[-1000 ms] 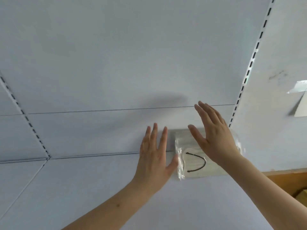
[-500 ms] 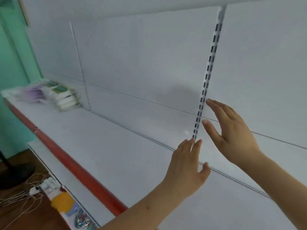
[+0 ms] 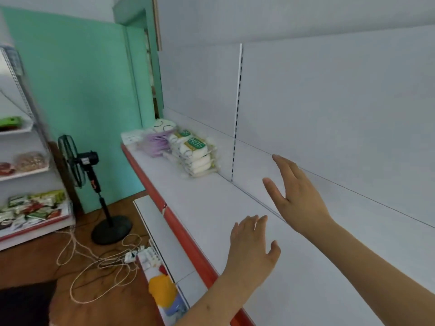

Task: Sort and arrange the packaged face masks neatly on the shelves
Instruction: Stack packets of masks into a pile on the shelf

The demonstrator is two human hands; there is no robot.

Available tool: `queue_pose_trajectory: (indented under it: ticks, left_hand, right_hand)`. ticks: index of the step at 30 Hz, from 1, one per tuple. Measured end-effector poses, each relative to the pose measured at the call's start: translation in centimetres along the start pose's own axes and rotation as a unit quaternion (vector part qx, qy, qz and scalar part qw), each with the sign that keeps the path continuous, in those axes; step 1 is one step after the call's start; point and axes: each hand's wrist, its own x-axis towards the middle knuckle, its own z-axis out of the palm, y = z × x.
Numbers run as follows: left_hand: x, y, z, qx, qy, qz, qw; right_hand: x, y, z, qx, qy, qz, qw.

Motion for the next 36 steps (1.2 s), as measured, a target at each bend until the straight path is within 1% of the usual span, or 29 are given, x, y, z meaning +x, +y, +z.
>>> queue_pose_trajectory:
  ticks: [3,6,7,9,11,14,16,17,18,20,22,26,28,30,32,34,36]
  left_hand:
    - [1.4,-3.5,-1.6,-0.001,0.022,-0.028,0.999]
    - [2.4,-6.6,-2.7,-0.002,0.04,-0.044,0.998]
    - [2.8,-7.9,-3.1,-0.003,0.039,-0.049,0.998]
    - [4.0,-10.9,-4.2,-0.012,0.033,-0.062,0.997]
    - [6.0,-14.4,-5.6,-0.054,0.048,-0.093,0.993]
    - [10.9,-20.7,-8.0,-0.153,0.105,-0.179,0.966]
    - [14.6,-25.0,-9.3,-0.215,0.126,-0.226,0.942]
    - [16.4,-27.1,-9.9,-0.239,0.127,-0.244,0.931]
    - [18.2,-28.9,-10.4,-0.264,0.125,-0.261,0.92]
    - [21.4,-31.7,-11.3,-0.313,0.125,-0.288,0.896]
    - [24.2,-33.5,-11.9,-0.341,0.136,-0.293,0.883]
    - [28.9,-35.3,-12.5,-0.381,0.145,-0.274,0.871]
    - [30.7,-35.4,-12.8,-0.398,0.135,-0.266,0.868]
    - [32.0,-35.3,-12.6,-0.399,0.128,-0.259,0.87]
    - [32.8,-35.3,-12.4,-0.392,0.143,-0.265,0.869]
    - [33.1,-35.2,-12.2,-0.393,0.166,-0.265,0.865]
    - [33.1,-34.6,-12.6,-0.42,0.173,-0.25,0.855]
  right_hand:
    - [4.4,-1.4,3.4,0.025,-0.025,0.021,0.999]
    - [8.7,-2.5,7.0,0.093,-0.037,0.06,0.993]
    - [10.1,-2.8,8.4,0.116,-0.038,0.077,0.99]
    - [12.7,-3.5,11.3,0.165,-0.05,0.14,0.975]
    - [15.3,-4.0,14.9,0.231,-0.089,0.235,0.94]
    - [19.2,-4.6,20.1,0.334,-0.146,0.372,0.854]
    - [21.5,-4.5,23.1,0.397,-0.167,0.421,0.798]
    - [22.6,-4.4,24.4,0.422,-0.171,0.436,0.776]
    - [23.7,-4.4,25.5,0.439,-0.174,0.448,0.759]
    - [25.8,-4.4,27.2,0.441,-0.175,0.47,0.744]
    - [27.2,-4.4,28.2,0.435,-0.167,0.488,0.739]
    - [28.8,-4.2,29.8,0.423,-0.142,0.505,0.739]
    - [29.0,-4.2,30.2,0.392,-0.115,0.507,0.759]
    - [29.0,-3.9,30.3,0.339,-0.074,0.493,0.798]
    - [29.1,-3.4,30.5,0.304,-0.032,0.466,0.83]
    - [29.2,-3.1,30.5,0.292,0.002,0.446,0.846]
    - [29.5,-3.2,30.2,0.313,0.004,0.438,0.843]
